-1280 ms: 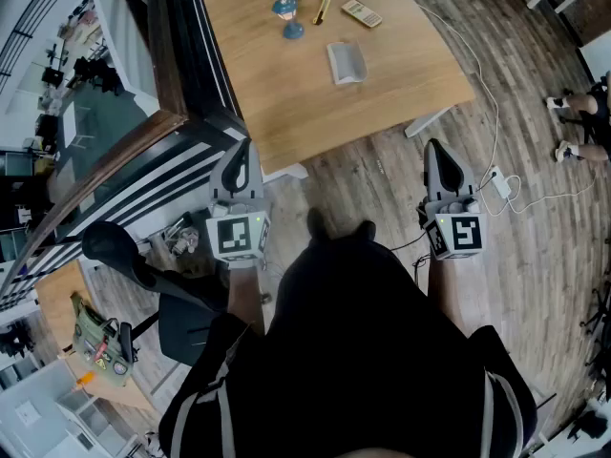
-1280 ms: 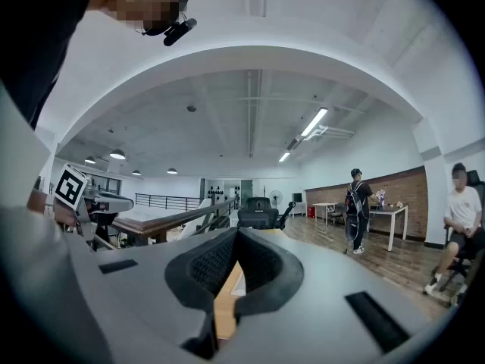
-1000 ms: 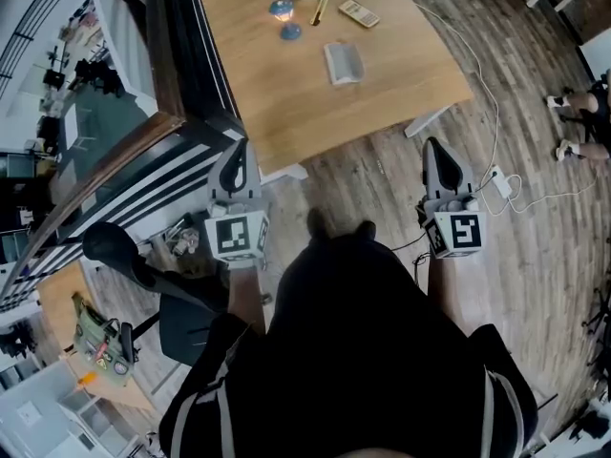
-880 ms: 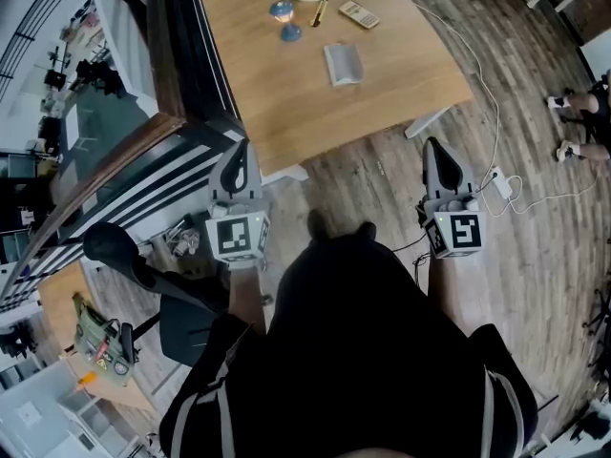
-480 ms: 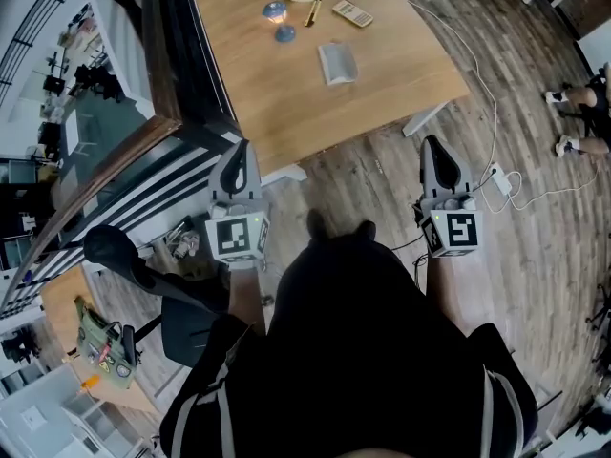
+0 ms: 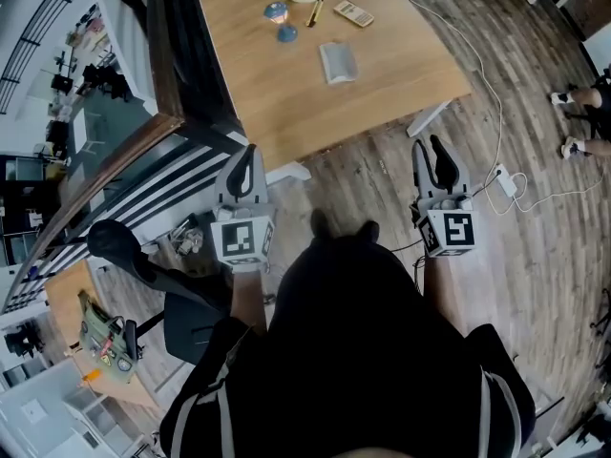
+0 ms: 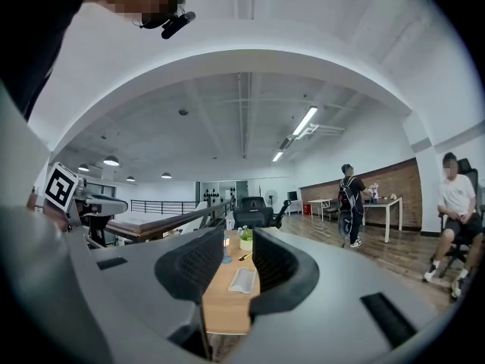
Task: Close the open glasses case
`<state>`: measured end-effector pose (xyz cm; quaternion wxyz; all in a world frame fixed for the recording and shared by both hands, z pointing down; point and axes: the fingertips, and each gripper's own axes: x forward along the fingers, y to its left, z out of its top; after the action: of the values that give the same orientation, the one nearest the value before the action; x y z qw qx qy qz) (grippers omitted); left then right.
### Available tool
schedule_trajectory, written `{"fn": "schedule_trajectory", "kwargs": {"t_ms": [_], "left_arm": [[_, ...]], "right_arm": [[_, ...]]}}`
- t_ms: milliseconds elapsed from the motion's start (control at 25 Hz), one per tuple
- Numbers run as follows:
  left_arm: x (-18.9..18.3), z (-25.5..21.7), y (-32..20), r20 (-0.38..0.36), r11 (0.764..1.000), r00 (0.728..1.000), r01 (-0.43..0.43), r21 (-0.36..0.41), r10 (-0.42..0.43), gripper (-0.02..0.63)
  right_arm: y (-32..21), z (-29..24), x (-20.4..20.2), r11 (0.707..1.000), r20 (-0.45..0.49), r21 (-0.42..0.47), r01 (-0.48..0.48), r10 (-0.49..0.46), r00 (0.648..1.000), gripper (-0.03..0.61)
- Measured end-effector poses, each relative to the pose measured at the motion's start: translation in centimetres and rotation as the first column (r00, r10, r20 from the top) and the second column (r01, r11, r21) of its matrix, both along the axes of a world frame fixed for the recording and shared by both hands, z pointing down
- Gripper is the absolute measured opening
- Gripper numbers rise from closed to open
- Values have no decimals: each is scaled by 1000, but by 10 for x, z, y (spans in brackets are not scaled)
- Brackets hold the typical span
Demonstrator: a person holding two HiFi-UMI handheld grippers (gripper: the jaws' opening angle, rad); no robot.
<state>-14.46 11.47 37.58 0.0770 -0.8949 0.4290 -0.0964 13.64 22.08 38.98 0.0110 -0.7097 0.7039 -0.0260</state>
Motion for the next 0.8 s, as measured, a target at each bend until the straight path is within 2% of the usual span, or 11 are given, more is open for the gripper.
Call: {"fn": "schedule_trajectory", "kwargs": {"t_ms": [280, 440, 600, 800], "left_arm": [[5, 0, 7, 22, 999, 999, 40, 8, -40, -2], [11, 7, 2, 32, 999, 999, 36, 2, -36, -2], [15, 18, -34, 27, 999, 999, 38, -8, -38, -2], [31, 28, -103, 6, 1000, 1000, 10, -6, -10, -2]], "right_arm": [[6, 5, 17, 1000, 3, 5, 20, -20, 1000, 127], [8, 9, 34, 1000, -8, -10, -1, 1, 1000, 126], [-11, 23, 46, 999, -9, -45, -23, 22, 1000, 127], [-72, 38, 50, 995, -36, -95, -30, 26, 999, 127]]}}
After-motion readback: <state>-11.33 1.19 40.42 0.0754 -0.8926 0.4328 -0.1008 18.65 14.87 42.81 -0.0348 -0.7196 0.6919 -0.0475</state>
